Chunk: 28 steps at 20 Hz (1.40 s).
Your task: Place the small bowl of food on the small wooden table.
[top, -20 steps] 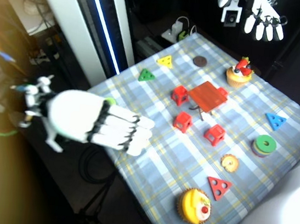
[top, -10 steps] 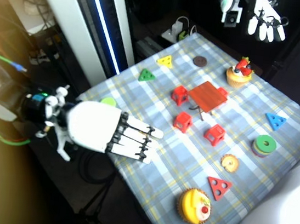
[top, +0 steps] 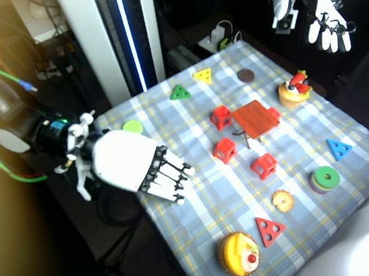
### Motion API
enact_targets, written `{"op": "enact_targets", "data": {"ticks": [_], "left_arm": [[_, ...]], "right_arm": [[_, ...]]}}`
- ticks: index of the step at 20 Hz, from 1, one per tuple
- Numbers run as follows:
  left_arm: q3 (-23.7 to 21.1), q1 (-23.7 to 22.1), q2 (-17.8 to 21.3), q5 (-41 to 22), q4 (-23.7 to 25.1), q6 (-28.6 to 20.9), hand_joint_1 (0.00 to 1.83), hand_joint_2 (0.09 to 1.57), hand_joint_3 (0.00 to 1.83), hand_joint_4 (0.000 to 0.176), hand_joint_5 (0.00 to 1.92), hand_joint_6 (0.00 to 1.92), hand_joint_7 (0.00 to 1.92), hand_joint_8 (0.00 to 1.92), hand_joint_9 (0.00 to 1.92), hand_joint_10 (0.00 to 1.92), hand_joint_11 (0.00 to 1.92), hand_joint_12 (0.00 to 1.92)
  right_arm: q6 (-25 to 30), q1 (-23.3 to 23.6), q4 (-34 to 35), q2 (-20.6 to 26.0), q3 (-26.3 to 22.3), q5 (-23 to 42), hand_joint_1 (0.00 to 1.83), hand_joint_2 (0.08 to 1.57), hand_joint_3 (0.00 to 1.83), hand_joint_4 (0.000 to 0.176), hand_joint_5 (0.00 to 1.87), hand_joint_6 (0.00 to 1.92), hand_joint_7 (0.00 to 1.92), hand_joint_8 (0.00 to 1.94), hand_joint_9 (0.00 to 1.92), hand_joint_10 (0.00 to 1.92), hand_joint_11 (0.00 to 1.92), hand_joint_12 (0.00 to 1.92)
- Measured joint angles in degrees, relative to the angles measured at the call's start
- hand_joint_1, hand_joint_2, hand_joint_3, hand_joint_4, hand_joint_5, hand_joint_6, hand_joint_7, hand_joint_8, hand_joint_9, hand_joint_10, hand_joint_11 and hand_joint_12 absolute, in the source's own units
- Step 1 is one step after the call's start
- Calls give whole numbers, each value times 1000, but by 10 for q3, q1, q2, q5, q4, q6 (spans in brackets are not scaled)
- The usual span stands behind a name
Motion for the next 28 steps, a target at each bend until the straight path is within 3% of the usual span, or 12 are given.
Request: {"op": "enact_targets", "data": {"ticks": [1,3,4,5,6,11,15,20,22,24,25,28], "left_arm": [[0,0,0,0,0,0,414,1300,2,87,542,3,416,0,300,0,0,160],[0,0,0,0,0,0,391,1308,4,98,518,0,417,0,302,1,0,152],[0,0,0,0,0,0,388,1311,5,98,513,0,411,0,297,0,0,149],[0,0,0,0,0,0,401,1311,3,91,515,1,412,1,298,1,0,144],[1,0,0,0,0,0,415,1311,1,91,511,0,407,1,297,0,0,151],[3,0,0,1,-3,0,409,1303,2,115,494,0,430,0,316,0,0,190],[4,0,-2,1,-2,0,417,1309,1,95,493,1,434,1,319,2,0,197],[4,0,-3,4,-3,0,402,1310,1,81,516,6,438,2,319,2,0,187],[4,0,-3,4,-3,0,402,1309,1,66,536,8,447,3,330,4,0,178],[4,0,-3,4,-3,0,351,1321,2,72,525,1,432,1,313,1,0,148],[4,0,-3,5,-3,0,361,1322,1,73,514,0,424,1,298,1,0,111],[4,0,-3,5,-3,0,394,1316,0,55,546,6,438,3,300,4,0,84]], "right_arm": [[0,2,-1,0,0,-1,1106,1157,0,0,931,822,977,2,953,23,515,998],[1,3,-1,-2,4,-2,1190,1168,0,0,796,1261,976,946,1044,58,537,1225],[1,3,-2,-2,5,0,1205,1161,0,0,789,1279,997,948,1095,88,591,1256],[1,6,-1,-2,5,0,1334,1126,0,0,840,1150,1034,867,961,975,664,1321],[1,7,-2,-2,5,-1,1362,1132,2,0,830,1153,1004,906,887,1217,675,1356],[1,7,-6,-2,5,-7,1222,1109,2,16,973,1059,1022,864,952,622,760,1308],[0,15,-13,-6,6,-7,1369,1080,0,0,980,945,1052,730,1065,1071,1037,1280],[1,50,-48,-9,6,-16,1248,1077,0,0,991,887,1165,775,1246,623,1036,1265],[2,70,-64,-14,6,-15,1284,1063,1,0,1053,668,1166,896,1239,850,1027,1424],[5,91,-91,-21,6,-16,1248,1133,2,0,1021,680,908,1323,710,1227,503,1788],[7,102,-100,-23,6,-17,1180,1069,0,0,1101,721,781,1465,670,1742,631,1894],[9,130,-113,-34,12,-7,1172,1053,0,0,1113,754,995,1796,1141,1918,1236,1921]]}}
